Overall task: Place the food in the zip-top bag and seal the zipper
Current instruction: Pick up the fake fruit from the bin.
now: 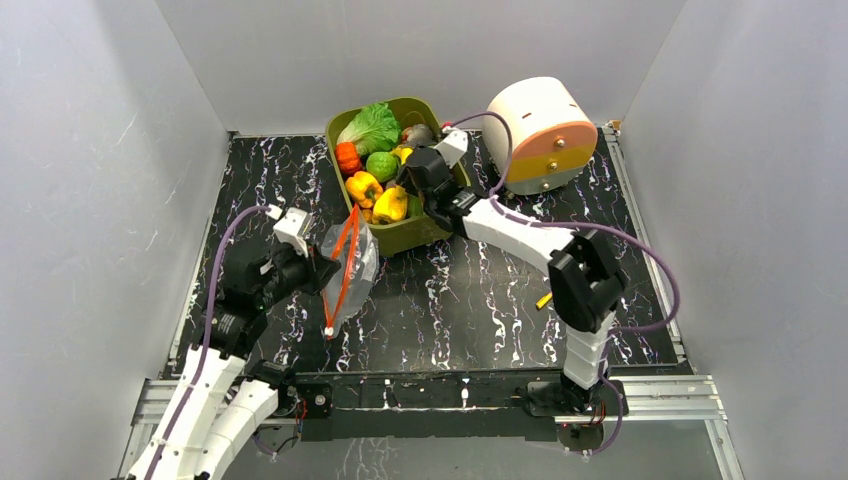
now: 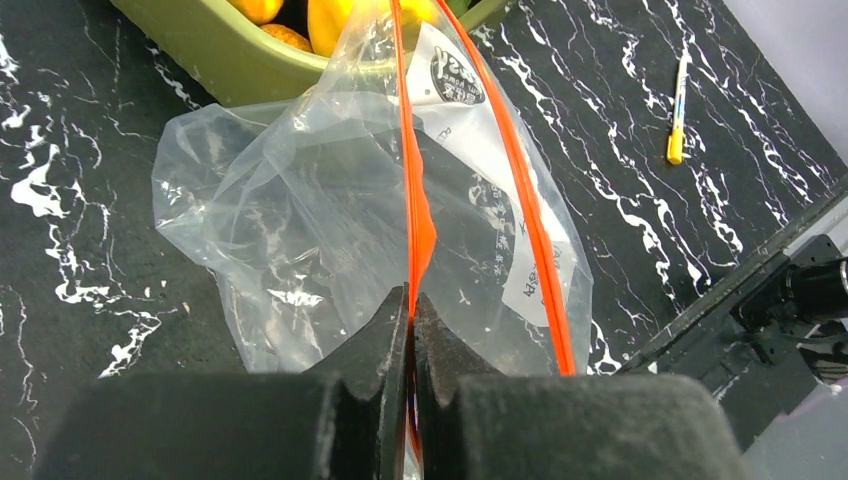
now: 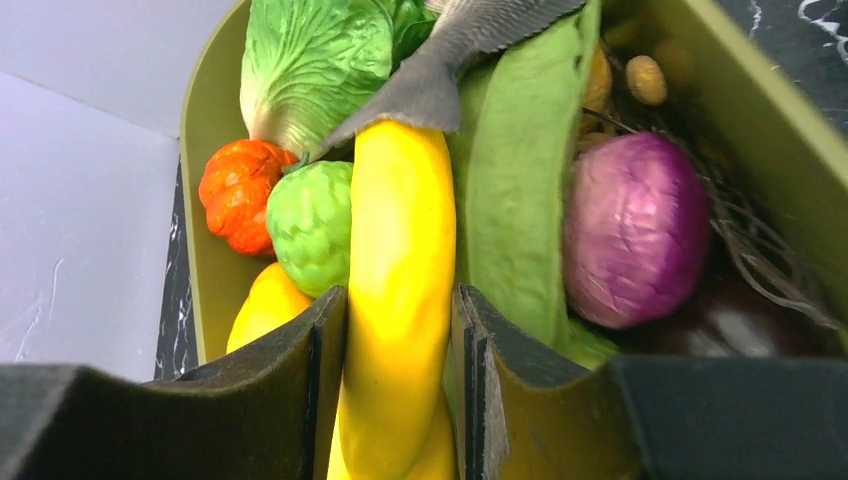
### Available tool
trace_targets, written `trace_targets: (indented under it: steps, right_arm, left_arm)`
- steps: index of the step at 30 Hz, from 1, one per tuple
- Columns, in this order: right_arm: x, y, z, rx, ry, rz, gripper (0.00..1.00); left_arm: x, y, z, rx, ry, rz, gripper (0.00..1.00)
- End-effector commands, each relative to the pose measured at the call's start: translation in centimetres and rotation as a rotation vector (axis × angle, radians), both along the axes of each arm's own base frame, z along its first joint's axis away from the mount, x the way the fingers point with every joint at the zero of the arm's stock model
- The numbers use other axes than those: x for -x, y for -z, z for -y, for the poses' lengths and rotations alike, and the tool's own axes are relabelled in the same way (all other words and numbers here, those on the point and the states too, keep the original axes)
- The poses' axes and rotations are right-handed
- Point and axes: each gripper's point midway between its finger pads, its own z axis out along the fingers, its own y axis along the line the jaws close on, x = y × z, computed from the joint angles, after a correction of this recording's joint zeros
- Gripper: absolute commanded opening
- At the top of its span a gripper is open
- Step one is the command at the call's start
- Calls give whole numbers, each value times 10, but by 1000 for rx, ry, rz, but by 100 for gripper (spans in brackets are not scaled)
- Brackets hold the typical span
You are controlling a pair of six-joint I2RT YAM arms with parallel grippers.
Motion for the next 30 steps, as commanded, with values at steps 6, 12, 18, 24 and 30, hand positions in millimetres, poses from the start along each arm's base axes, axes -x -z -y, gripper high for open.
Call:
trace_targets:
  steps: [6, 12, 18, 24, 30]
  right_arm:
    - [44, -70, 45, 58, -69, 114, 14]
    - [77, -101, 76, 121, -100, 139, 14]
    - [120, -121, 89, 134, -228, 141, 14]
    - [175, -129, 95, 46, -384, 91, 14]
    - [222, -145, 95, -78, -500, 37, 14]
  left_arm:
    - [-5, -30, 23, 105, 82, -13, 0]
    - [-13, -17, 25, 108, 75, -28, 0]
    - [-17, -16, 28, 124, 73, -39, 0]
    - [-19, -16, 28, 118, 66, -53, 0]
    - [-17, -7, 33, 151, 79, -90, 0]
